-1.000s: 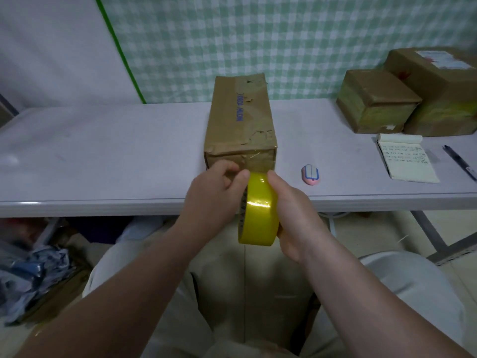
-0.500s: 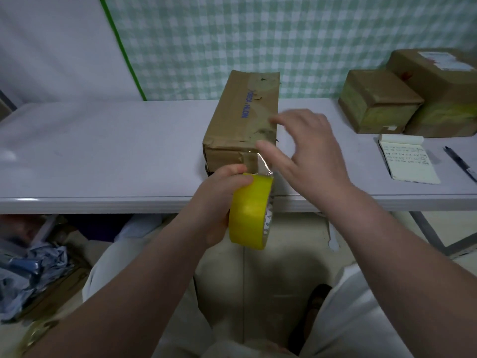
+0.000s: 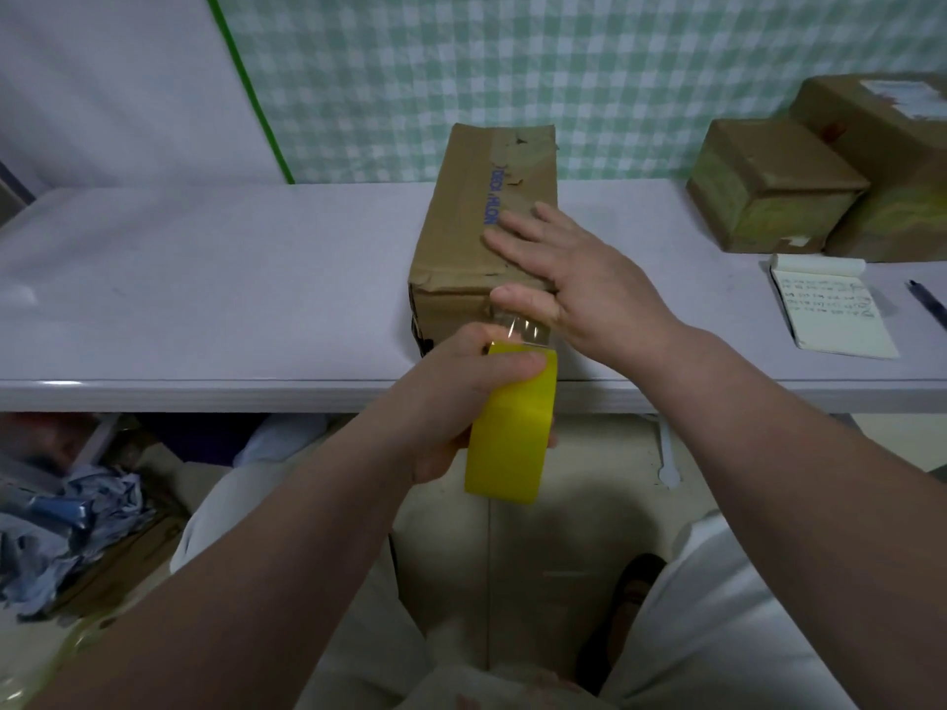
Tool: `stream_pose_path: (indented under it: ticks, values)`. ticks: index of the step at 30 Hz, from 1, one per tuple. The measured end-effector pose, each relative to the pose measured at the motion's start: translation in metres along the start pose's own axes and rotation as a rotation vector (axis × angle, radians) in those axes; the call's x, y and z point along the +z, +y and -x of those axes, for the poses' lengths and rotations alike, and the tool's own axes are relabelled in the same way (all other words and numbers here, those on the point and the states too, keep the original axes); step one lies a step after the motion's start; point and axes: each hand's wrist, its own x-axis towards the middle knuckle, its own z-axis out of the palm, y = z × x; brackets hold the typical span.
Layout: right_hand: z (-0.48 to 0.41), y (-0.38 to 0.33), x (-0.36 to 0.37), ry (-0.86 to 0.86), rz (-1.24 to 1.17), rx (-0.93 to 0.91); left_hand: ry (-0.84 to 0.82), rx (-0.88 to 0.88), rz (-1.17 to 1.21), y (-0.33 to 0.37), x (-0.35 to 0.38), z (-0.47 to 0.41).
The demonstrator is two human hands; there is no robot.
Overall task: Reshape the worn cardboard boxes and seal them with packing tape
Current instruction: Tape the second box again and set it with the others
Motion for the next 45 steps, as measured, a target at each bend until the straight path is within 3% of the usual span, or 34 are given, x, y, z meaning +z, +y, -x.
stream_pose_path:
  ticks: [13, 16, 19, 21, 23, 25, 30, 38, 45]
  values:
    - [0.002, -0.001, 0.000, 0.025, -0.067, -0.006, -0.020, -0.071, 0.125, -0.007, 0.003, -0.004]
    - [0.012, 0.008, 0.008, 0.328, -0.317, 0.078, -0.048, -0.074, 0.194, -0.011, 0.003, -0.007]
    - [0.025, 0.032, 0.018, 0.579, -0.285, 0.410, -0.056, -0.058, 0.207, -0.013, 0.000, -0.010]
    - [0.035, 0.054, 0.029, 0.475, -0.088, 0.645, -0.053, -0.049, 0.239, -0.012, 0.000, -0.010]
    - [0.044, 0.070, 0.041, 0.284, 0.024, 0.758, -0.036, -0.037, 0.269, -0.012, 0.000, -0.012]
    - [0.048, 0.076, 0.053, 0.193, 0.053, 0.785, -0.007, -0.031, 0.266, -0.011, -0.001, -0.015]
    - [0.043, 0.078, 0.054, 0.197, -0.001, 0.786, 0.035, -0.054, 0.237, -0.008, -0.003, -0.017]
    - [0.044, 0.049, 0.042, 0.257, -0.347, 0.677, 0.058, -0.029, 0.223, -0.014, 0.000, -0.016]
    - [0.051, 0.011, 0.010, 0.307, -1.505, 0.782, 0.089, -0.007, 0.196, -0.016, 0.004, -0.017]
